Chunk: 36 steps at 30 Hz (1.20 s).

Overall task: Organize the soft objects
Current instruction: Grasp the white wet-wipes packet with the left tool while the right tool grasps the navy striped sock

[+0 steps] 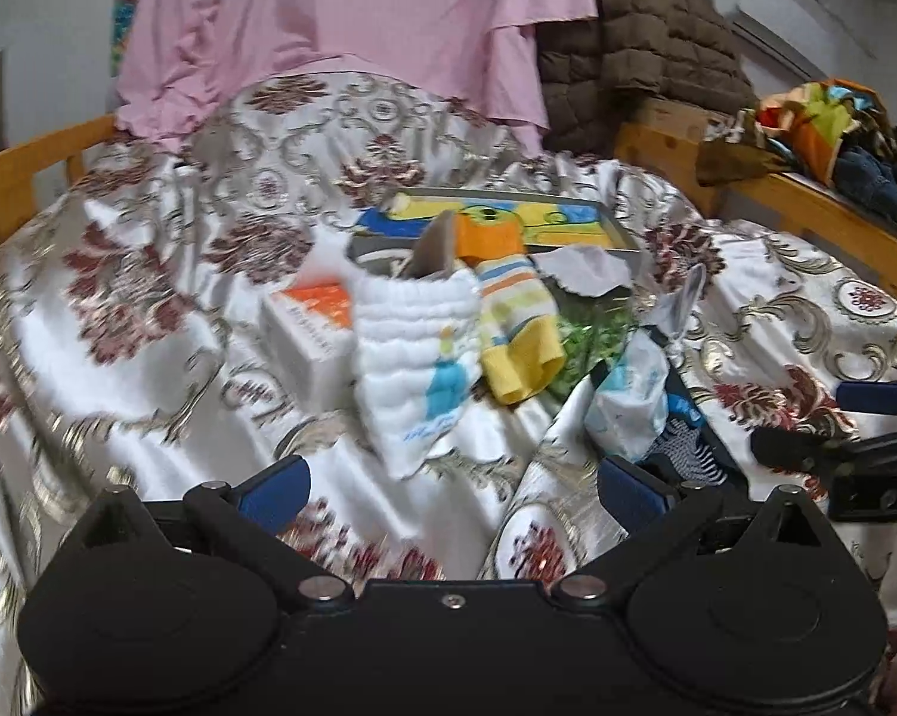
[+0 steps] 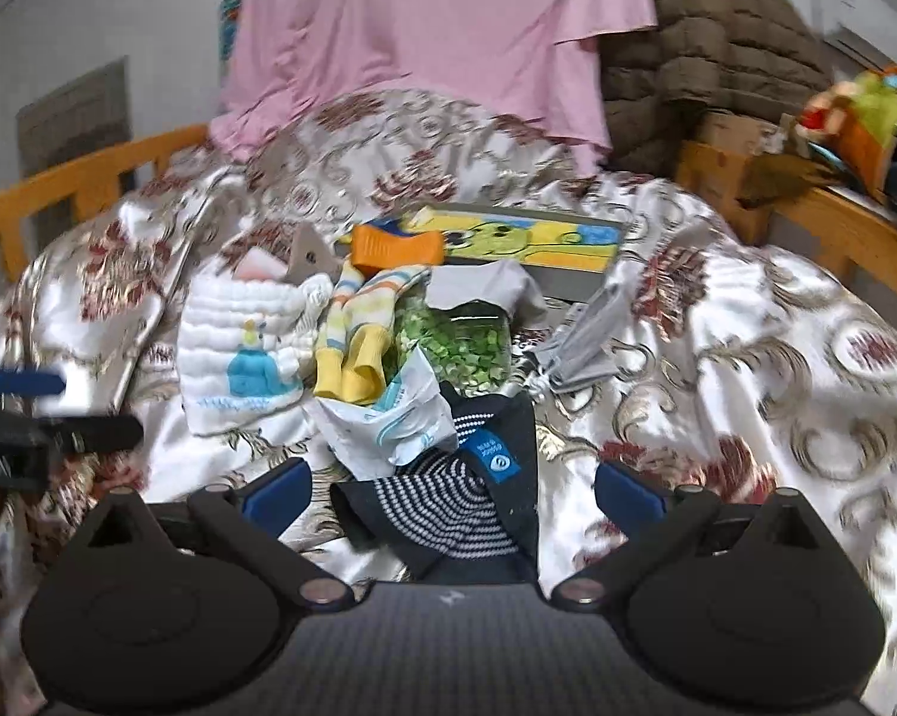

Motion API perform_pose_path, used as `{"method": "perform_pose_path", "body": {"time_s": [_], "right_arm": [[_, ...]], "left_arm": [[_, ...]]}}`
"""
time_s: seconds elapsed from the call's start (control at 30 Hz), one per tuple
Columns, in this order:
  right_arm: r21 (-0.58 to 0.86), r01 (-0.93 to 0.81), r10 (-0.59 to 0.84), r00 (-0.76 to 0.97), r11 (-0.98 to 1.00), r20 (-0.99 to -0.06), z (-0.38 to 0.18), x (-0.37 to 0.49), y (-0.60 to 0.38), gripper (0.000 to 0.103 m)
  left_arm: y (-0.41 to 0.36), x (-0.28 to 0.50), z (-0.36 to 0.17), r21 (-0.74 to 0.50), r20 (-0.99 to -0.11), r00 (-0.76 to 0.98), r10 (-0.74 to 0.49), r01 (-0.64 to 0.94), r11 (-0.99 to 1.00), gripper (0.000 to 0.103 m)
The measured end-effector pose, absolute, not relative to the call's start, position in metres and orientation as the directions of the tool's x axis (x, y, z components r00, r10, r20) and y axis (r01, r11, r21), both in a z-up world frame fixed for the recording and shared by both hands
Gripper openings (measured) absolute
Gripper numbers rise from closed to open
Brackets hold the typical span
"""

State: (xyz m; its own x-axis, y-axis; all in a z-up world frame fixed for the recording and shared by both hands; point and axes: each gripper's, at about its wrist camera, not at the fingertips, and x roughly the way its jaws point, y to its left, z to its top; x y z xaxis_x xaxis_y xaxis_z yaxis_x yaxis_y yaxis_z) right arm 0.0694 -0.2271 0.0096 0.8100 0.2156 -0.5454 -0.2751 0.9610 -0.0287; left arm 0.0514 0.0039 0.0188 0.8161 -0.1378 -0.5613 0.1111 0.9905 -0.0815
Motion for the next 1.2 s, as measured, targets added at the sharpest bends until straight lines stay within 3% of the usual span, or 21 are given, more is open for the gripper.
{"method": "perform_pose_path", "body": {"time_s": [0.23, 0.33, 0.6, 1.2], "right_arm": [[-0.005, -0.470, 0.363, 0.689, 0.883, -0.627, -0.003, 0.113, -0.238, 0.103], [-0.055, -0.514, 0.362, 0.672, 0.856, -0.646, -0.012, 0.123, -0.238, 0.103], [-0.059, -0.545, 0.394, 0.672, 0.836, -0.627, -0.025, 0.135, -0.239, 0.103], [-0.054, -0.480, 0.328, 0.673, 0.875, -0.663, -0.069, 0.162, -0.234, 0.101]], "left_arm": [[-0.009, 0.094, 0.034, -0.065, -0.579, 0.782, -0.231, 0.238, 0.969, 0.102], [-0.018, 0.109, 0.034, -0.066, -0.593, 0.757, -0.274, 0.293, 0.954, 0.102], [-0.046, 0.149, 0.011, -0.116, -0.655, 0.653, -0.379, 0.408, 0.905, 0.102], [-0.088, 0.206, -0.025, -0.256, -0.751, 0.484, -0.450, 0.415, 0.873, 0.101]]}}
